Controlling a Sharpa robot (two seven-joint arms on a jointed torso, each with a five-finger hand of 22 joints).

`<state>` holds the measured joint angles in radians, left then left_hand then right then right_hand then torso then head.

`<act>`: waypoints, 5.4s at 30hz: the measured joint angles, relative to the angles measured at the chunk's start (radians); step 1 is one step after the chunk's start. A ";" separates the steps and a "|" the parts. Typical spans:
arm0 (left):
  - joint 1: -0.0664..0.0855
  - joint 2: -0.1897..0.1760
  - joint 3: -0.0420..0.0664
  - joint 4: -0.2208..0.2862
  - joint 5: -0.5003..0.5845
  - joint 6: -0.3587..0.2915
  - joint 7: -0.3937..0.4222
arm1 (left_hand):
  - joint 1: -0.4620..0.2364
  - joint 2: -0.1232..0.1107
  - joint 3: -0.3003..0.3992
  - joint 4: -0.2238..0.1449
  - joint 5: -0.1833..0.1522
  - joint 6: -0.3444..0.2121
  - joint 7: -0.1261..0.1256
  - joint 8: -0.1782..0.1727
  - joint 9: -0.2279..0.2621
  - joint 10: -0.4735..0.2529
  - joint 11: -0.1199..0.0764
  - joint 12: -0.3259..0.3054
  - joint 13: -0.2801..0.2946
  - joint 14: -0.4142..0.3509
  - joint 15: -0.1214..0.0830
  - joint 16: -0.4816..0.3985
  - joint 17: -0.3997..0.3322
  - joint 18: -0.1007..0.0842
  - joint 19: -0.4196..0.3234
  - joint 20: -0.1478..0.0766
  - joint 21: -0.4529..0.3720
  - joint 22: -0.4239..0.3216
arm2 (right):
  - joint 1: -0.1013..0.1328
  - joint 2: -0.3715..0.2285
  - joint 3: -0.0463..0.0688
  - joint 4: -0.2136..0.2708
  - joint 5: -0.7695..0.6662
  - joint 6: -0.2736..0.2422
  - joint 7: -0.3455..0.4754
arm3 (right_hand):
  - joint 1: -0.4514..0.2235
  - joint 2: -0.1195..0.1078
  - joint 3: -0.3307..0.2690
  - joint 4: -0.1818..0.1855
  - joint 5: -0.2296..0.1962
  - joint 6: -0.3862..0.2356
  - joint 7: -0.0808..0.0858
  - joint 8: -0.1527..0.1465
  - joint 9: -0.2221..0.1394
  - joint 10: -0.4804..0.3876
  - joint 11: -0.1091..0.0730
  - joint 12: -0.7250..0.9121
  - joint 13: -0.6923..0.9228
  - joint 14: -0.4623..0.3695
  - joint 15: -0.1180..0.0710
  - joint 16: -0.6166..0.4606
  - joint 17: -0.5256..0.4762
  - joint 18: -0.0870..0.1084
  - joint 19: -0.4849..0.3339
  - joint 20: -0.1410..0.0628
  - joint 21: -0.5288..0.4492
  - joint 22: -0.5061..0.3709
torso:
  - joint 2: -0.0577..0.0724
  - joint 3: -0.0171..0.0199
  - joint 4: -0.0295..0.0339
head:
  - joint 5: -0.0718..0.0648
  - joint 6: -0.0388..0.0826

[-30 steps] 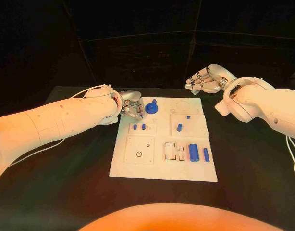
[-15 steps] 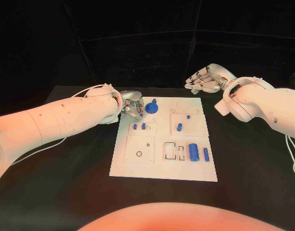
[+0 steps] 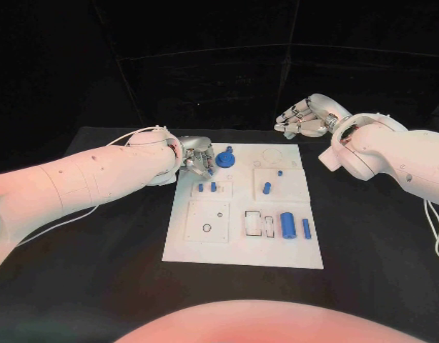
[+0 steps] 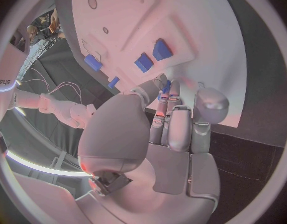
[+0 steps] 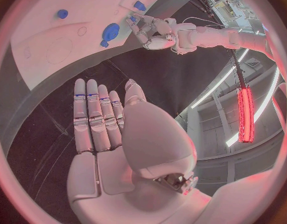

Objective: Assemble the parts on the task board

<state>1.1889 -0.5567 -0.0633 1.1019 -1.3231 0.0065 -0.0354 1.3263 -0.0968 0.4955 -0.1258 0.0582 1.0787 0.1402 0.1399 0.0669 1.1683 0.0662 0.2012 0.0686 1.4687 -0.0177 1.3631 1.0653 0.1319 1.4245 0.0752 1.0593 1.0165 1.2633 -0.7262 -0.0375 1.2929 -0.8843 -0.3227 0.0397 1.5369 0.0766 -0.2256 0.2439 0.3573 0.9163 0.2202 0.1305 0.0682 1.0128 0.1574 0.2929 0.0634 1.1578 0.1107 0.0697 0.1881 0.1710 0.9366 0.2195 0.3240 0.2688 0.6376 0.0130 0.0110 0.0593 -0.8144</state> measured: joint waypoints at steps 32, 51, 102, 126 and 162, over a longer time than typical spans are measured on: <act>0.000 -0.004 -0.001 0.005 -0.002 -0.016 -0.010 | -0.036 -0.036 -0.020 0.003 0.000 -0.023 0.003 -0.024 0.001 -0.023 0.016 -0.011 0.000 -0.004 0.004 0.000 -0.018 0.000 -0.003 0.004 0.000 -0.002 | 0.000 -0.001 0.000 -0.002 0.000 0.007 -0.002 | 0.000 0.000 0.003 -0.003 0.000 -0.004 0.004 -0.004 0.000 -0.004 0.004 -0.004 0.000 -0.004 0.004 0.000 -0.012 0.000 0.004 0.004 -0.011 -0.008 | -0.001 -0.0002 0.0005 | -0.001 -0.002; 0.000 -0.020 -0.001 0.010 -0.002 -0.007 -0.013 | -0.036 -0.036 -0.022 0.000 0.004 -0.010 -0.003 -0.024 0.005 -0.027 0.012 -0.012 0.002 -0.004 0.004 0.000 -0.020 0.000 0.000 0.007 0.000 0.000 | 0.000 -0.002 0.000 -0.005 0.000 0.009 -0.003 | 0.000 0.000 0.005 -0.005 0.000 -0.004 0.004 -0.004 0.000 -0.007 0.007 -0.008 0.000 -0.007 0.007 0.000 -0.014 0.000 0.004 0.004 -0.015 -0.010 | -0.001 -0.0004 0.0004 | 0.001 -0.005; -0.018 -0.242 -0.002 0.248 1.243 -0.212 0.507 | -0.036 0.017 -0.023 0.029 0.008 -0.021 0.029 -0.026 0.005 -0.068 0.032 0.030 0.005 -0.186 0.025 -0.264 -0.502 0.041 -0.189 0.032 -0.400 -0.354 | -0.094 -0.001 -0.001 0.021 -0.754 0.164 -0.144 | 0.118 -0.041 0.059 -0.110 -0.073 0.123 -0.069 -0.061 -0.001 0.098 -0.066 -0.163 -0.001 0.311 -0.114 0.661 0.404 -0.017 0.284 -0.120 0.722 0.628 | 0.000 -0.0022 0.0017 | -0.073 0.022; -0.020 -0.247 -0.002 0.267 1.297 -0.199 0.522 | -0.035 0.017 -0.026 0.026 0.012 -0.021 0.029 -0.026 0.005 -0.068 0.032 0.035 0.004 -0.204 0.029 -0.275 -0.528 0.039 -0.193 0.035 -0.405 -0.359 | -0.117 0.034 0.003 0.003 -0.781 0.190 -0.142 | 0.158 -0.034 0.179 -0.112 -0.118 0.142 -0.064 -0.061 -0.001 0.133 -0.068 -0.181 -0.003 0.311 -0.114 0.975 0.679 -0.063 0.368 -0.116 0.940 0.881 | 0.000 -0.0009 0.0004 | -0.071 0.016; -0.020 -0.253 -0.002 0.254 1.302 -0.196 0.521 | -0.030 0.022 -0.029 0.024 0.012 -0.021 0.029 -0.027 0.005 -0.068 0.032 0.039 0.004 -0.211 0.029 -0.281 -0.538 0.038 -0.196 0.032 -0.412 -0.362 | -0.128 -0.019 0.000 0.085 -0.772 0.091 -0.194 | -0.017 -0.137 0.552 -0.156 -0.206 0.231 -0.080 -0.065 0.004 0.224 -0.088 -0.197 0.005 0.307 -0.118 1.109 0.744 -0.094 0.418 -0.121 1.058 1.032 | -0.001 -0.0012 -0.0007 | -0.084 0.017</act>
<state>1.1686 -0.8099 -0.0656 1.3557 -0.0213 -0.1899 0.4853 1.2960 -0.0750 0.4665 -0.1022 0.0697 1.0579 0.1695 0.1134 0.0716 1.1005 0.0982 0.2403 0.0728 1.2577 0.0109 1.0826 0.5277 0.1702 1.2281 0.1071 0.6475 0.6548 1.1353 -0.7455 -0.0376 1.3781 -1.6567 -0.2322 -0.1540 1.5202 -0.0602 0.3261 0.0876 0.1515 1.1469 0.1398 0.0653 0.0725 1.2366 0.0696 0.0955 0.0685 1.4649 -0.0074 1.1790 0.9320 0.0768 1.3547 0.0982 1.3823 1.3005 0.6363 0.0118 0.0104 -0.0244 -0.7976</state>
